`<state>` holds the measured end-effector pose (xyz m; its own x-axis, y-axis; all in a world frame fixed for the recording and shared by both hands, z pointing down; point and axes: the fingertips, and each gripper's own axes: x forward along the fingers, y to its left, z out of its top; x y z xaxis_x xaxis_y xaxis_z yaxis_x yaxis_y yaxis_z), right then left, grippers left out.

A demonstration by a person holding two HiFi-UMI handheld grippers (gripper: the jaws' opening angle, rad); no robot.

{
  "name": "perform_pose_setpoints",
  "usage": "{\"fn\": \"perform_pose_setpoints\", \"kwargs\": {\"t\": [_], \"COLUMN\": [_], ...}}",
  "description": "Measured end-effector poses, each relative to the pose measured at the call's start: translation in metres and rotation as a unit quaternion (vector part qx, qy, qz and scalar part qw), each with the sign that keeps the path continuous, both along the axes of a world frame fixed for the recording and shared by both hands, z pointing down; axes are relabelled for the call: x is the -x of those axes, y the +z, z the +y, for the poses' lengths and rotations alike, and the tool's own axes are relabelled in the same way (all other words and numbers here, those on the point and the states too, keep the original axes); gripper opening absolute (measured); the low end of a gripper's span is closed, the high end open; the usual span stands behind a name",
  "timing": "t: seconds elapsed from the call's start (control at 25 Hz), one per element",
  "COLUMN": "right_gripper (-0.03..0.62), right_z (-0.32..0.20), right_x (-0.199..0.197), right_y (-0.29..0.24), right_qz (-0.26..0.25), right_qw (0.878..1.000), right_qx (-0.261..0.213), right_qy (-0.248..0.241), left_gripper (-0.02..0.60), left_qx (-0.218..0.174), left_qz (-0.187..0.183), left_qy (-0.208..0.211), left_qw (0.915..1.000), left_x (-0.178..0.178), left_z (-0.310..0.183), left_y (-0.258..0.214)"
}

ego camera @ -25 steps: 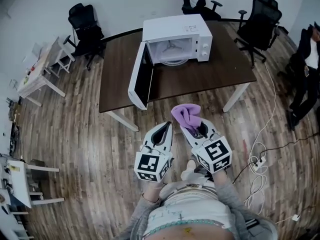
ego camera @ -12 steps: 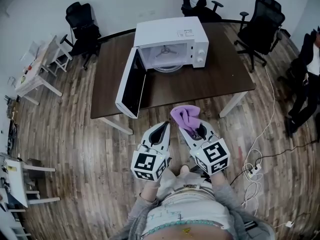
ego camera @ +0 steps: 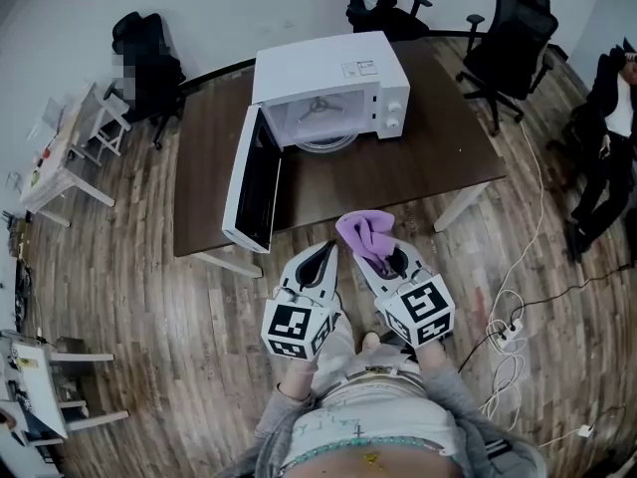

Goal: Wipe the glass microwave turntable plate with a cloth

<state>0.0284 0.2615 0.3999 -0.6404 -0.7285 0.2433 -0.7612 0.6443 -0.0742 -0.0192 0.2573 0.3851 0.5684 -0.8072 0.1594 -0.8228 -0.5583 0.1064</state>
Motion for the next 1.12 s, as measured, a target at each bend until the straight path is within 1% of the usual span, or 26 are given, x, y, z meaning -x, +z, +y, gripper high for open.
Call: {"fn": "perform_pose_setpoints", "kwargs": {"t": [0.12,0.24,0.4,0.56,0.68,0.84,1.0,1.12], "right_gripper": [0.112,0.112,0.112,0.112,0.112,0.112,0.112,0.112], "right_z": [-0.028,-0.059,-0.098,-0.129,-0.144,-0.158,-0.167,-0.175], "right_x": [0.002,0.005,0.015,0.025,0.032,0.038,0.041,0.044], "right_y": [0.0,-0.003,-0.011,-0.013,-0.013,-0.01,-0.006,-0.003], "right_qz": [0.003,0.004,0.004,0.008,0.006,0.007,0.004,0.002], "right_qw": [1.0,0.999,0.998,0.997,0.996,0.994,0.993,0.993], "right_qx": [-0.002,-0.005,-0.017,-0.021,-0.019,-0.012,-0.005,0.0], "right_qy": [0.019,0.037,0.055,0.072,0.086,0.104,0.118,0.117], "left_gripper": [0.008,0.008,0.008,0.008,0.008,0.008,0.008,0.008], "left_qx": [-0.001,-0.006,-0.016,-0.016,-0.013,0.005,0.013,0.017], "left_qz": [0.003,0.001,0.003,0.008,0.007,0.015,0.011,0.01], "left_qy": [0.031,0.053,0.069,0.083,0.1,0.132,0.143,0.14], "left_qw": [0.9995,0.9986,0.9975,0.9964,0.9948,0.9911,0.9896,0.99], "left_x": [-0.004,-0.004,0.009,0.02,0.026,0.03,0.035,0.041], "left_z": [-0.028,-0.058,-0.1,-0.133,-0.148,-0.159,-0.166,-0.172], "left_y": [0.001,-0.003,-0.009,-0.011,-0.009,-0.004,-0.001,0.001]}}
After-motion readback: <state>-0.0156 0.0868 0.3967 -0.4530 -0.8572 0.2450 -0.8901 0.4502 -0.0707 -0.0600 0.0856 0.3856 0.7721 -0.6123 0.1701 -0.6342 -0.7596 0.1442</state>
